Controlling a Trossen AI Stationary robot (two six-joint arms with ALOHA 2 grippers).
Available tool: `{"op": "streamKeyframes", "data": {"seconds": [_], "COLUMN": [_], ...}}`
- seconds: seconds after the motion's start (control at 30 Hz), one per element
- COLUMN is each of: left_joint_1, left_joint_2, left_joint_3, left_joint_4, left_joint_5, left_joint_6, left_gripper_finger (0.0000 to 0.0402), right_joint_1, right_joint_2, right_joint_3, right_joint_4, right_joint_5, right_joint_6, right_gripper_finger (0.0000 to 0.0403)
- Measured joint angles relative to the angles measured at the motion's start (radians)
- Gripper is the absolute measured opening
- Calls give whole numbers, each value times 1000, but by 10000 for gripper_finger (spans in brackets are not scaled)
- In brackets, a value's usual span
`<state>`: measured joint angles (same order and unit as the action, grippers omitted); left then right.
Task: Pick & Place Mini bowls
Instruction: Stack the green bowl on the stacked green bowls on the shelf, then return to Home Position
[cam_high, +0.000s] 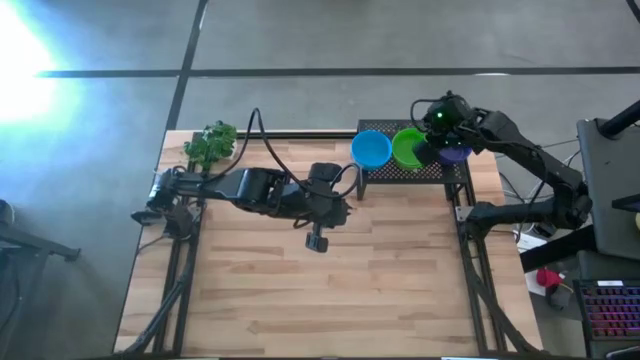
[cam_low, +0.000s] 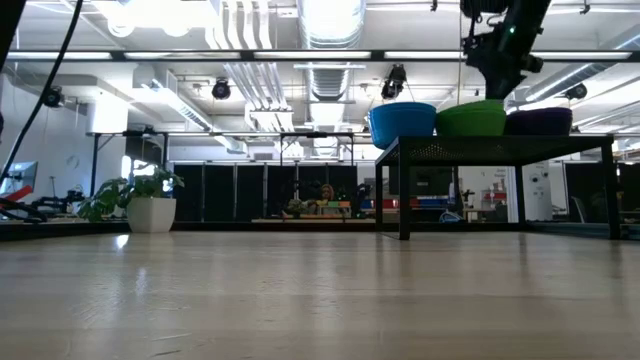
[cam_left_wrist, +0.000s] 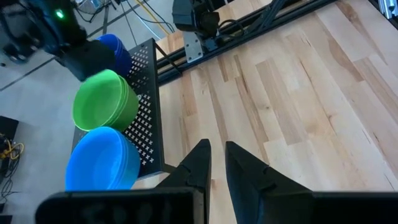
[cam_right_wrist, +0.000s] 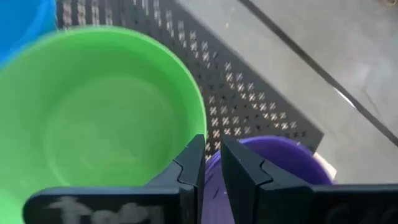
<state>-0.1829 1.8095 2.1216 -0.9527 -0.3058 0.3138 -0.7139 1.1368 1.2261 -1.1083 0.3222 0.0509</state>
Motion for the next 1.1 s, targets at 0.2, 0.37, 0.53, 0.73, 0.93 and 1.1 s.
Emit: {"op": "streamKeyframes", "data": {"seconds": [0.2, 0.37, 0.53, 0.73, 0.93, 1.1], "left_joint_1": [0, 0, 9, 11, 20, 26], "left_joint_2": [0, -3, -39, -120, -293, -488], "left_joint_3": [0, 0, 0, -25, -216, -455], "left_joint_4": [0, -13, -55, -70, 2, 189], "left_joint_5": [-9, -14, -14, -15, -15, -14], "left_joint_6": [0, 1, -13, -27, -58, -68], "left_gripper_finger": [43, 43, 43, 43, 43, 43], "right_joint_1": [0, 4, 62, 212, 400, 518], "right_joint_2": [-6, -63, -171, -302, -407, -441], "right_joint_3": [-46, -16, -9, -23, -84, -152], "right_joint_4": [48, 87, 103, 104, 159, 254], "right_joint_5": [1, -3, -59, -121, -191, -231], "right_joint_6": [-25, -26, -2, 25, 67, 53], "right_gripper_finger": [43, 43, 41, 11, 8, 8]}}
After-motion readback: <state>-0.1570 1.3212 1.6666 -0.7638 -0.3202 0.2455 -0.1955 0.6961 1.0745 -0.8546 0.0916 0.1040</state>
